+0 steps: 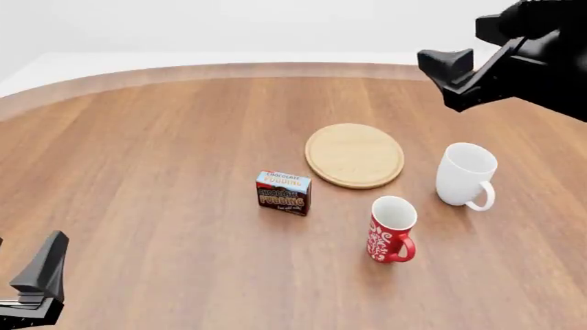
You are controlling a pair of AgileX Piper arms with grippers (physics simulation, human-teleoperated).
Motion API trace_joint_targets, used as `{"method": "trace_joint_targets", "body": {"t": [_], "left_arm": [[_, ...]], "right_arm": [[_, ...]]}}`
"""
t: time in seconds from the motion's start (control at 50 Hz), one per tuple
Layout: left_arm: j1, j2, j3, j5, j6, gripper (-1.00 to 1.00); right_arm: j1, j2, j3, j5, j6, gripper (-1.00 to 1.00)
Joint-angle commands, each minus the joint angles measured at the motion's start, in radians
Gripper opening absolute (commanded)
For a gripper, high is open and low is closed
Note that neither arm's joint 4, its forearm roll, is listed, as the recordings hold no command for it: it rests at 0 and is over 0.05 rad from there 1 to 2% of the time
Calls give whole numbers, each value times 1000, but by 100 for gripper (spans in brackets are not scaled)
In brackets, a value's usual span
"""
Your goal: Put the chocolate pudding to the left of the plate.
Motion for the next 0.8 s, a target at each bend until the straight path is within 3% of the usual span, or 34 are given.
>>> {"method": "trace_joint_targets", "body": {"t": [0.02,0.34,0.8], "left_arm": [[0,0,0,0,0,100],[0,0,0,0,0,100],[0,0,0,0,0,100]], "right_arm": [[32,168,-110,32,-54,100],[93,334,-175,31,-48,100],[174,533,-228,37,-86,100]]}}
